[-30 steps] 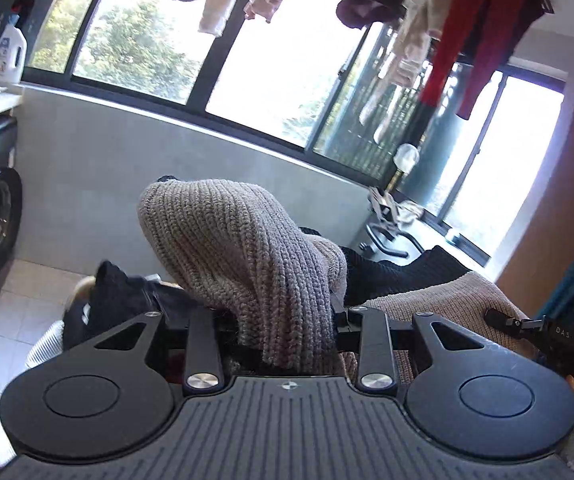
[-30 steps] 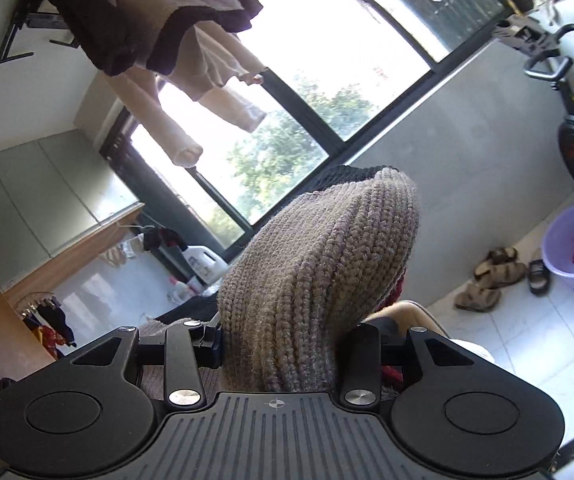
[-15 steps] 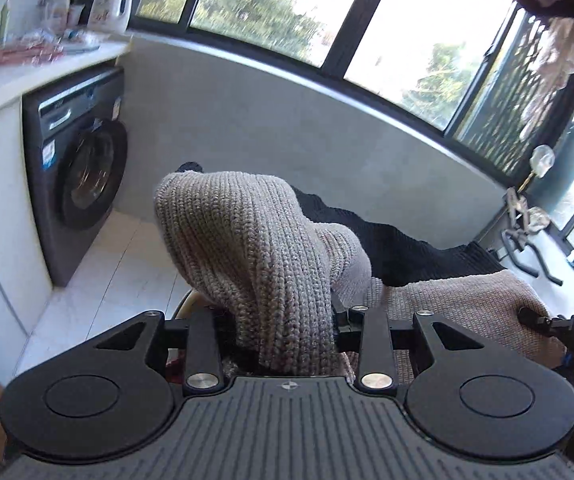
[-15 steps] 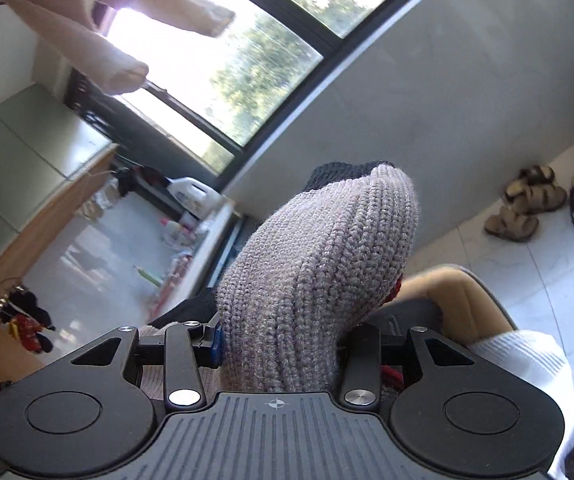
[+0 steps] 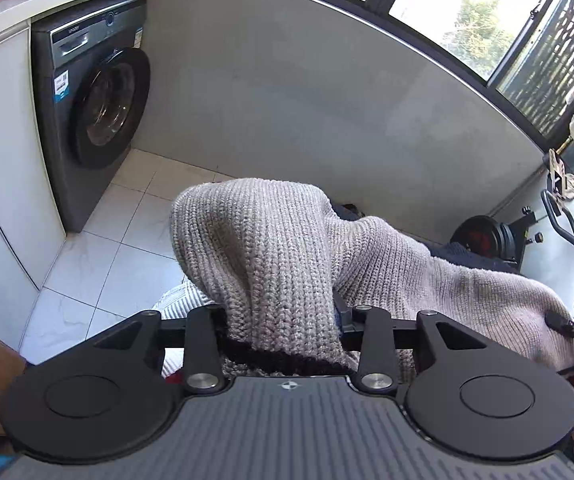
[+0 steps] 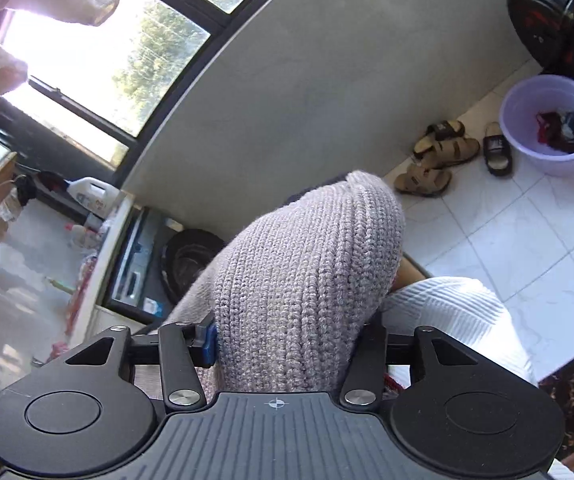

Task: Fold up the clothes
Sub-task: 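Carry the folded cardigan with both grippers toward the clothes-stacked chair, then lower the cardigan onto the clothes stack and open both grippers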

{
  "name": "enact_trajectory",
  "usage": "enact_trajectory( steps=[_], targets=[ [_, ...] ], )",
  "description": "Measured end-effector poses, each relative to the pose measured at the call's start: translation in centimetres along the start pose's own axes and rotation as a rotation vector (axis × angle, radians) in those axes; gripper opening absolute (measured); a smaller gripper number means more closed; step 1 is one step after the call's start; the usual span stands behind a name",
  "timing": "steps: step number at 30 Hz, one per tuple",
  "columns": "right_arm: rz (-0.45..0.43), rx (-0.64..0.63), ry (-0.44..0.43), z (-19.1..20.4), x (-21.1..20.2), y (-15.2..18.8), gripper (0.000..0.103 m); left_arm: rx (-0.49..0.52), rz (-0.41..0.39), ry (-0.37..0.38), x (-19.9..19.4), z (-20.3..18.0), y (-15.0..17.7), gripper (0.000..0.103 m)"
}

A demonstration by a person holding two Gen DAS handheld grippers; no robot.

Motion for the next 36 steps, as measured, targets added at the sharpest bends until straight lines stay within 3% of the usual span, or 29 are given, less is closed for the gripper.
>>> enact_trajectory(
  steps=[1, 3, 6, 11, 15, 18, 23, 26, 31, 36],
  targets=[
    [0.002, -0.006, 0.044, -0.4, 0.1, 0.1, 0.055, 0.0, 0.008, -0.01, 0.1, 0.4, 0.4, 0.063],
    [-0.027, 0.006, 0.111, -1.7, -0.8, 0.1, 0.063, -0.026, 0.011, -0.002, -0.5, 1.4, 0.9, 0.07],
    [-0.088, 0.058, 0.138, -3.4, -3.5, -0.3, 0.072, -0.107, -0.022, 0.039, -3.1, 3.6, 1.4, 0.074],
    [-0.186, 0.15, 0.123, -6.2, -10.0, 1.5, 0.075, -0.268, -0.109, 0.063, -8.1, 6.9, 2.8, 0.079],
    [-0.214, 0.06, 0.118, -4.1, -12.0, 3.9, 0.076, -0.196, -0.173, 0.089, -10.2, 5.3, 2.5, 0.079],
    [-0.189, -0.023, 0.085, 0.4, -9.2, 4.0, 0.078, -0.07, -0.184, 0.131, -9.4, 0.7, 1.6, 0.085],
    [-0.117, -0.049, 0.037, 4.3, -3.6, 4.9, 0.081, 0.081, -0.117, 0.106, -4.0, -3.6, 3.5, 0.085],
    [0.005, -0.04, 0.079, 3.6, 0.2, 8.0, 0.082, 0.081, -0.058, 0.08, -1.3, -3.3, 6.5, 0.086],
    [0.018, 0.01, 0.047, 2.4, 1.2, 10.6, 0.086, 0.075, -0.064, 0.086, -0.7, -3.0, 8.4, 0.09],
    [0.036, 0.032, 0.033, 1.9, 1.0, 10.7, 0.086, 0.078, -0.062, 0.092, -1.2, -3.2, 8.4, 0.091]
  ],
)
Point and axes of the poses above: each gripper's, at about its wrist camera, not at the fingertips, and x roughly the way its jaws point, z to its left, y to its underside, the point moved 9 cm from there along x, roughly the way its jaws point, and after that the axes turned 1 degree about -z, right-handed, at the moved point
